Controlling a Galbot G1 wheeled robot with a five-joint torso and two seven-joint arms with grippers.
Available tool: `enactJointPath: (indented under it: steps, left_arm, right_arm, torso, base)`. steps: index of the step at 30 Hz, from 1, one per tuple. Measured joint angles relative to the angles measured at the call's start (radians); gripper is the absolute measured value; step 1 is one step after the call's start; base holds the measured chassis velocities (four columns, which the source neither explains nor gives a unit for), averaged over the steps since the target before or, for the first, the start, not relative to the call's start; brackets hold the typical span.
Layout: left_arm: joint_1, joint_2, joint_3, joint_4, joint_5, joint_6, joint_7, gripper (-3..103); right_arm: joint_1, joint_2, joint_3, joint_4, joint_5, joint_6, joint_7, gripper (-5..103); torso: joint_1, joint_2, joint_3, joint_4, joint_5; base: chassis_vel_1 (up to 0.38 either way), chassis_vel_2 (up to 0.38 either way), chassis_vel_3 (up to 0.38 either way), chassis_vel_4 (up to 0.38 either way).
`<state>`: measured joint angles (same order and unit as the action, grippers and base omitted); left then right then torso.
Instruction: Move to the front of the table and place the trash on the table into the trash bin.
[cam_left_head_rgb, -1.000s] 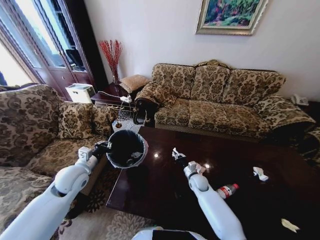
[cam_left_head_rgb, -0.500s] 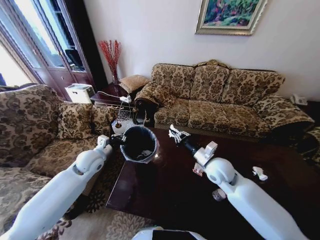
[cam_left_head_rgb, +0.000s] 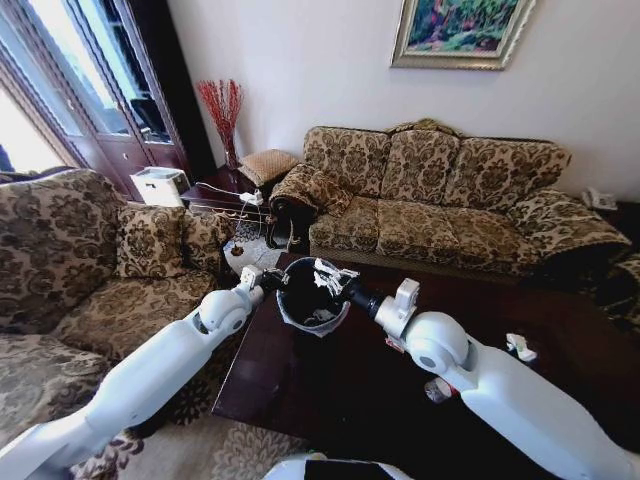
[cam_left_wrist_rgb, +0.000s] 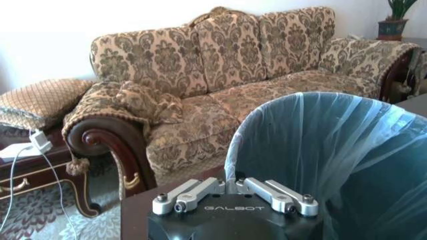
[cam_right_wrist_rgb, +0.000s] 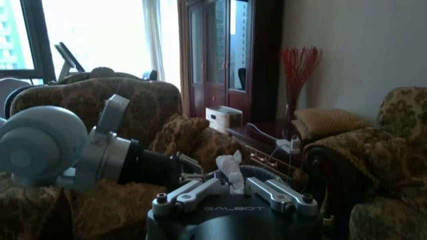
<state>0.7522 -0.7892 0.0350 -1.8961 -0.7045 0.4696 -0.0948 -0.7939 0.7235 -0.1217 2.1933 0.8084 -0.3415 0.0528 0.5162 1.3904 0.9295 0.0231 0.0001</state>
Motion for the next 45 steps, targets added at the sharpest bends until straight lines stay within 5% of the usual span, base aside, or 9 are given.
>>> enactJointPath:
  steps: [8, 12, 14, 33, 45]
  left_arm:
    - [0.019, 0.005, -0.015, -0.015, 0.002, 0.001, 0.001, 2]
    - [0.028, 0.006, -0.021, -0.025, 0.003, 0.003, 0.001, 2]
    - [0.029, 0.006, -0.021, -0.026, 0.004, 0.003, 0.001, 2]
    - [0.052, 0.005, -0.031, -0.046, 0.008, -0.007, -0.003, 2]
    - [0.059, 0.004, -0.033, -0.055, 0.010, -0.007, -0.003, 2]
  right_arm:
    - [-0.006, 0.026, -0.008, -0.024, -0.018, -0.017, 0.002, 4]
    - [0.012, 0.037, -0.030, -0.027, -0.017, -0.018, 0.005, 21]
    - [0.014, 0.037, -0.033, -0.027, -0.017, -0.018, 0.005, 21]
    - [0.017, 0.048, -0.059, -0.039, -0.027, -0.003, -0.002, 96]
    - [0.017, 0.056, -0.067, -0.045, -0.026, 0.040, -0.028, 100]
  torso:
    - [0.000, 0.000, 0.000, 0.0002, 0.0000]
    - [0.000, 0.000, 0.000, 0.0003, -0.0002]
    - [0.000, 0.000, 0.000, 0.0003, -0.0002]
    - [0.000, 0.000, 0.000, 0.0001, -0.0001]
    - [0.000, 0.000, 0.000, 0.0001, -0.0002]
  base:
    - [0.000, 0.000, 0.000, 0.000]
    - [0.000, 0.000, 0.000, 0.000]
    - [0.000, 0.000, 0.000, 0.000]
    - [0.000, 0.000, 0.000, 0.000]
    - [0.000, 0.000, 0.000, 0.000]
